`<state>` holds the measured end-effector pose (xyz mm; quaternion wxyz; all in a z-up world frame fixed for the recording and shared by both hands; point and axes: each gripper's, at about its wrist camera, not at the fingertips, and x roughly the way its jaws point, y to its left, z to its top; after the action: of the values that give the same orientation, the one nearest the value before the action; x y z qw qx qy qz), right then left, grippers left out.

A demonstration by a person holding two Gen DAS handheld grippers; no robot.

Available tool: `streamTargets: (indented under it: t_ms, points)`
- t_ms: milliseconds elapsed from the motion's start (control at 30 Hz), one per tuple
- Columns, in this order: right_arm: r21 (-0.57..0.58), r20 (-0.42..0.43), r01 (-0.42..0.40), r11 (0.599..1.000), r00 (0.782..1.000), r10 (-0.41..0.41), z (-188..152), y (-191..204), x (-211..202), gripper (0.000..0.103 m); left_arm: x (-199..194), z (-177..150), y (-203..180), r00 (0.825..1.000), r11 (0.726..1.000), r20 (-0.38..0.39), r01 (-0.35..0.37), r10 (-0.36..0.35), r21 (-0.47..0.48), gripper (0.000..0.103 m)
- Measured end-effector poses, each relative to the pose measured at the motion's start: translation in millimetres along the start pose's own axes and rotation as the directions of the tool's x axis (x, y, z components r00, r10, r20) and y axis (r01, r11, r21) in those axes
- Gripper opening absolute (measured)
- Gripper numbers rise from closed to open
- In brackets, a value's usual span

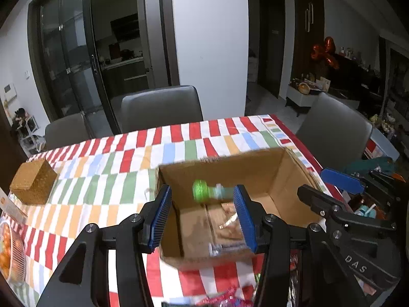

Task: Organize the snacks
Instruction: 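Move both tools back to the snacks and grasp the dark chocolate bar with the right tool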

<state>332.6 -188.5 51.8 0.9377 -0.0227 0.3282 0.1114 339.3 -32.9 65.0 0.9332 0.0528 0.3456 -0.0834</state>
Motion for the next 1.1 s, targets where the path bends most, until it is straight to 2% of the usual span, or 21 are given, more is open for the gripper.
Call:
streamTargets:
  t_ms: [200,567,900,967,1100]
  points:
    - [-0.003,0.011,-0.026,1.000,1.000,0.026,-26,7,-21,0.043,-21,-36,-5,1.000,1.000,-0.010,0.030,-0.030,0.005,0.052]
    - [-0.002,-0.030,-0.044,0.999,0.999,0.044,-81,22,-39,0.043,-41,-92,-13,0.997,0.999,-0.059,0.043,-0.044,-0.006,0.052]
    - [0.055,-0.141,-0.021,0.998,0.990,0.028,-127,16,-29,0.043,-23,-144,-17,0.981,0.995,-0.172,0.076,-0.085,-0.058,0.052]
    - [0.066,-0.166,-0.018,0.998,0.986,0.028,-137,14,-25,0.048,-18,-155,-18,0.976,0.995,-0.197,0.081,-0.092,-0.064,0.052]
    - [0.084,-0.211,-0.005,0.996,0.977,0.023,-155,10,-18,0.048,-11,-171,-22,0.967,0.994,-0.235,0.088,-0.102,-0.069,0.052]
